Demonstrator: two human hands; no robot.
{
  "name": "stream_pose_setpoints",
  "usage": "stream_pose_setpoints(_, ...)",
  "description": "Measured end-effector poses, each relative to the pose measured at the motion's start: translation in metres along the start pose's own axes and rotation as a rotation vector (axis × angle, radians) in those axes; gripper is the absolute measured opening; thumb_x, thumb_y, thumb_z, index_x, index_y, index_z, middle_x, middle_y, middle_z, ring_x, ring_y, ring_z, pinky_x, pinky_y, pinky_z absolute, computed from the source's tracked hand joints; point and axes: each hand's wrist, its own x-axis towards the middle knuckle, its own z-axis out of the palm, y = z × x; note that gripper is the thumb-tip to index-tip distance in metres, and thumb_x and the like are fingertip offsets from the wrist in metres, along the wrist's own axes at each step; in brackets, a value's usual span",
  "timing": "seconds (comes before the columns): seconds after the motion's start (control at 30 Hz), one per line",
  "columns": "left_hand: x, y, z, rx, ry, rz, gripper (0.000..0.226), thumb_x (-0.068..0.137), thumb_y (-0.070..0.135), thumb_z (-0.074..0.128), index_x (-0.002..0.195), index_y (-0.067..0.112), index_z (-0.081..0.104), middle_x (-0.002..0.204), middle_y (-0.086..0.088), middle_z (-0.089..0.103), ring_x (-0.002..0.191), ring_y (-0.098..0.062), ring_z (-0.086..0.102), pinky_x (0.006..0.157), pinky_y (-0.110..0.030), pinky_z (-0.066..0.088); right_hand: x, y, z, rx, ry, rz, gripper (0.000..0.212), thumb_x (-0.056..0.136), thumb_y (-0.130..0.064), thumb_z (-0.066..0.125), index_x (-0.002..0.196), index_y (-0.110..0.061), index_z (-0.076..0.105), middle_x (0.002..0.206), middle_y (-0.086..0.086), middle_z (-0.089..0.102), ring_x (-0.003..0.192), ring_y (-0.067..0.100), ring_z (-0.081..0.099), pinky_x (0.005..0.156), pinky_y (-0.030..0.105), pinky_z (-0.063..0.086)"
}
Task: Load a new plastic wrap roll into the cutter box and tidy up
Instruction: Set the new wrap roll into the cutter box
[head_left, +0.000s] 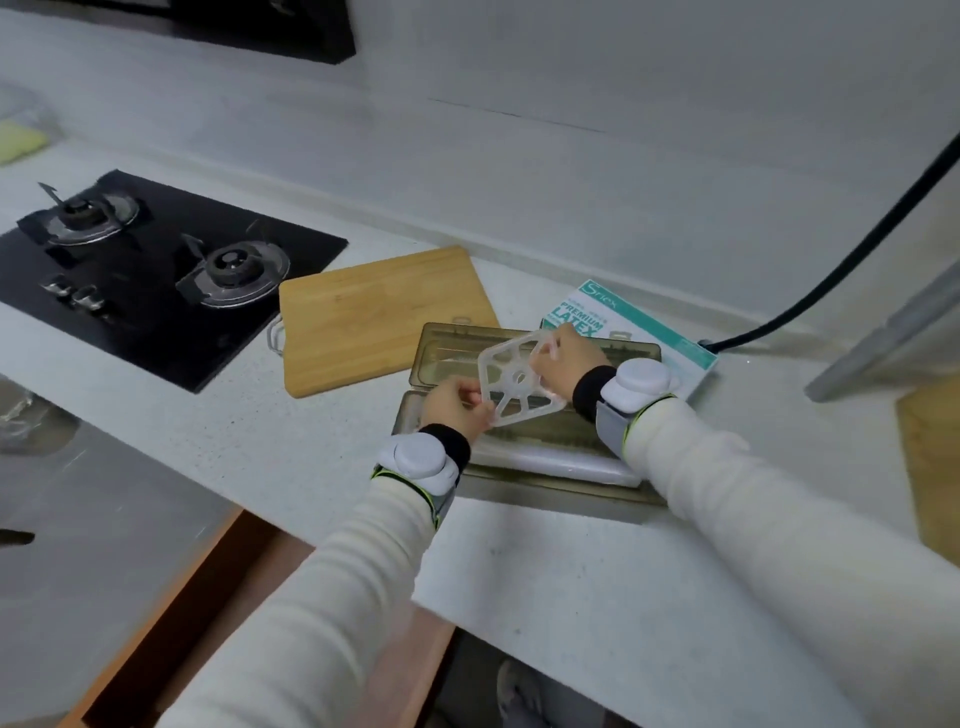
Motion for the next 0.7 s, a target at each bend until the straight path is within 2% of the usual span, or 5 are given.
stream_pose_setpoints(0.07, -0.004, 0.007, 0.016, 0.0, -0.055, 0.017, 0.018, 0.086, 0.005, 0.062, 0.104, 0.001, 0.061, 0.086, -0.007, 0.061, 0.082, -0.025, 0.065, 0.079, -0.036, 0.058, -0.008, 0.014, -0.013, -0.002, 0.033, 0.025, 0.026, 0.092, -0.016, 0.045, 0.114, -0.003, 0.045, 0.095, 0.013, 0.058, 0.076, 0.025, 0.054, 0.057, 0.027, 0.041)
stream_pose_setpoints(0.17, -0.01, 0.015, 0.041, 0.027, -0.153, 0.064, 0.021, 0.087, 0.004, 0.061, 0.107, 0.0, 0.063, 0.087, -0.008, 0.063, 0.081, -0.022, 0.063, 0.085, -0.037, 0.057, -0.02, 0.037, -0.032, -0.017, 0.097, 0.061, 0.029, 0.09, -0.016, 0.048, 0.117, -0.005, 0.047, 0.106, 0.013, 0.061, 0.082, 0.026, 0.055, 0.068, 0.028, 0.043)
stream_pose_setpoints(0.33, -0.014, 0.021, 0.075, 0.243, -0.258, 0.198, 0.025, 0.087, 0.015, 0.062, 0.112, 0.013, 0.066, 0.107, -0.004, 0.07, 0.1, -0.02, 0.063, 0.094, -0.03, 0.049, -0.039, 0.074, -0.053, 0.007, 0.128, 0.137, 0.027, 0.09, -0.016, 0.05, 0.114, -0.006, 0.046, 0.11, 0.016, 0.06, 0.086, 0.028, 0.057, 0.071, 0.032, 0.046)
stream_pose_setpoints(0.5, -0.014, 0.017, 0.102, 0.558, -0.317, 0.324, 0.036, 0.088, 0.02, 0.06, 0.124, 0.016, 0.058, 0.129, -0.001, 0.059, 0.119, -0.021, 0.054, 0.1, -0.03, 0.041, -0.055, 0.106, -0.063, 0.009, 0.163, 0.209, 0.026, 0.091, -0.018, 0.05, 0.114, -0.008, 0.044, 0.114, 0.017, 0.058, 0.091, 0.033, 0.062, 0.083, 0.041, 0.054)
stream_pose_setpoints(0.7, -0.009, 0.004, 0.131, 0.965, -0.368, 0.433, 0.043, 0.089, 0.03, 0.057, 0.13, 0.021, 0.05, 0.132, -0.004, 0.054, 0.123, -0.026, 0.047, 0.102, -0.037, 0.038, -0.066, 0.129, -0.066, 0.046, 0.175, 0.242, 0.02, 0.089, -0.019, 0.052, 0.106, -0.012, 0.044, 0.108, 0.016, 0.058, 0.091, 0.036, 0.062, 0.083, 0.047, 0.055)
